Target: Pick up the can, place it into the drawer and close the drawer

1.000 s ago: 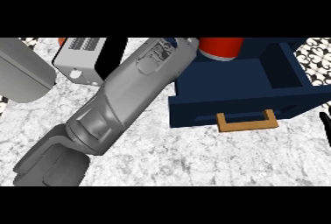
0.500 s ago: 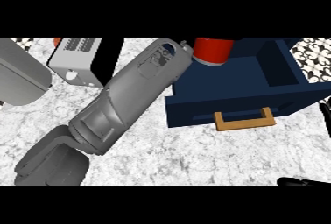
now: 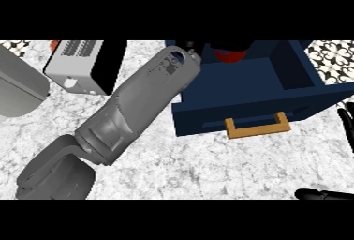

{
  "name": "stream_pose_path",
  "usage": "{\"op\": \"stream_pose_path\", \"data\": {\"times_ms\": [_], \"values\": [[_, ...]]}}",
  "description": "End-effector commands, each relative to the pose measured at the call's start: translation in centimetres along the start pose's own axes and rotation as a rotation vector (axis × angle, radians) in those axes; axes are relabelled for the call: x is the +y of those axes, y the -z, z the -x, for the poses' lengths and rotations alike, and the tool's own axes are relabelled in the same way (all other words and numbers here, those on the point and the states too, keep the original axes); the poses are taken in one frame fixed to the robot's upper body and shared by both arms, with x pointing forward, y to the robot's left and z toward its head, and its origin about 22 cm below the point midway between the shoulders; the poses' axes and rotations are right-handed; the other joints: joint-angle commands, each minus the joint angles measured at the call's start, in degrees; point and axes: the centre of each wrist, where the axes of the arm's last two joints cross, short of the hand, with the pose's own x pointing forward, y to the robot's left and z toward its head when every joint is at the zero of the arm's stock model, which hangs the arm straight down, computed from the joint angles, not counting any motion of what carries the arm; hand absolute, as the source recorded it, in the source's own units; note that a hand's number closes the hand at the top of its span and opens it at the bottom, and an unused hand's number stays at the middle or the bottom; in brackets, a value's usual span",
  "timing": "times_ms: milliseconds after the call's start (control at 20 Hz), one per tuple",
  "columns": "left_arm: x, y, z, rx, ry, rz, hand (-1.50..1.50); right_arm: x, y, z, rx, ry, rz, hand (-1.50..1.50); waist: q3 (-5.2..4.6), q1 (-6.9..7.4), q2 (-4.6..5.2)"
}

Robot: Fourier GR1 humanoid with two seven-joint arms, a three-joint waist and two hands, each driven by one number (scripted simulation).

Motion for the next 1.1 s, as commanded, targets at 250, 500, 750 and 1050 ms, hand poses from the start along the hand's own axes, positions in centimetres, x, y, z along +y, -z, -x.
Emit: {"op": "stream_pose_path", "data": {"times_ms": [250,500,750,1050], "values": [[0.1,-0.2,1.7,0.016,-0.002,-0.075,-1.50,0.6,0.6,-0.8,-0.017,-0.004,-0.001,-1.50,-0.04,-0.29,0.19],[-0.1,-0.3,1.2,0.014,-0.006,-0.094,-1.50,1.0,0.8,-1.6,-0.032,-0.008,-0.008,-1.50,-0.06,-0.49,0.08],[-0.1,-0.7,2.1,0.022,-0.048,-0.100,-1.50,0.3,0.6,-2.6,-0.096,-0.172,-0.001,-1.50,-0.11,0.49,-0.18],[-0.3,-0.5,0.5,0.043,-0.121,-0.085,-1.50,0.5,0.4,-3.5,-0.164,-0.341,-0.071,-1.50,-0.10,0.92,-0.36]]}}
